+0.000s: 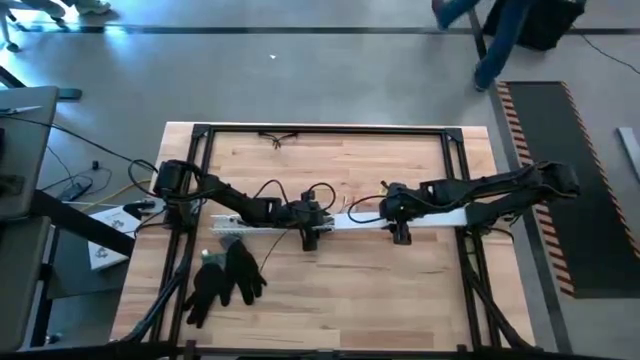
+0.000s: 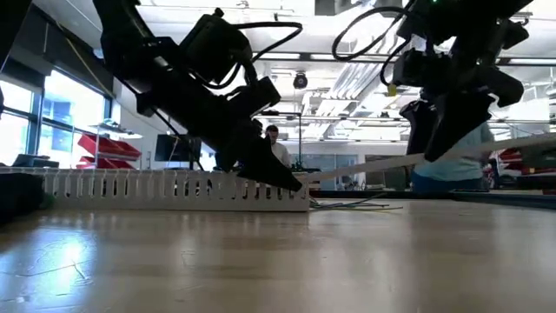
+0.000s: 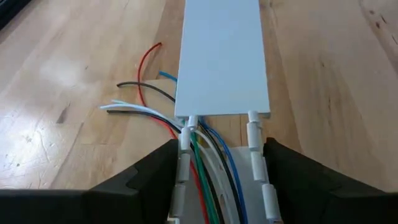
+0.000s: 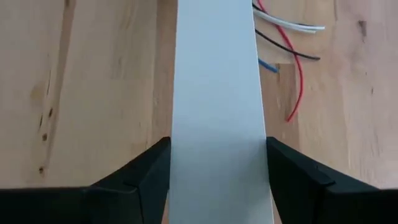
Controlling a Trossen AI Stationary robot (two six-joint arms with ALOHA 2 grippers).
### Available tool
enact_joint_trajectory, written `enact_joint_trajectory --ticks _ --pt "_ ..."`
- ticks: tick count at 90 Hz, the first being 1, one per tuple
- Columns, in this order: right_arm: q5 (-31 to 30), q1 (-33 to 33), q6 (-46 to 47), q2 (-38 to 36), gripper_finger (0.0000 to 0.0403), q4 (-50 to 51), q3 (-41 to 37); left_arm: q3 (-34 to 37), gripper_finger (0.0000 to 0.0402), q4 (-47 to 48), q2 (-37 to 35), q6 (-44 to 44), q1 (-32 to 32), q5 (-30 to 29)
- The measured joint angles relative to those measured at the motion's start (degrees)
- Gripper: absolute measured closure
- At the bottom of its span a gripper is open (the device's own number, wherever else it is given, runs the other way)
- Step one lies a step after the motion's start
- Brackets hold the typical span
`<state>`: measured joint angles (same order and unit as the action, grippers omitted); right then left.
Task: Ziptie cables
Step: Close the white cable duct
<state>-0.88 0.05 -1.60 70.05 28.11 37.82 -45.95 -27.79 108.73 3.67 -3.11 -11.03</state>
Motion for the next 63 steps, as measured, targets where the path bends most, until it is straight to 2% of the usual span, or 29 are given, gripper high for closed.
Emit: enact_joint_trajectory --ticks 9,17,40,52,63 --pt "0.1 0.0 -0.1 -0.4 0.0201 0.2 0.0 0.0 0.0194 0.0 0.0 0.0 0.0 0.0" --pt "0.0 0.0 -0.1 -0.6 0.0264 0.6 0.1 -0.1 0.0194 0.0 0.1 0.0 0.0 0.0" --pt "0.0 0.0 -0.4 -0.6 0.0332 1.5 0.2 -0.1 0.0194 0.2 0.1 -0.1 0.0 0.1" --pt "1.4 0.0 -0.2 -0.6 0.0346 1.3 0.1 -0.1 0.0194 0.3 0.1 -0.1 0.0 0.2" --pt "6.0 0.0 -2.4 -0.4 0.0333 -0.8 0.0 -0.1 0.0194 0.5 0.1 -0.3 0.0 0.2"
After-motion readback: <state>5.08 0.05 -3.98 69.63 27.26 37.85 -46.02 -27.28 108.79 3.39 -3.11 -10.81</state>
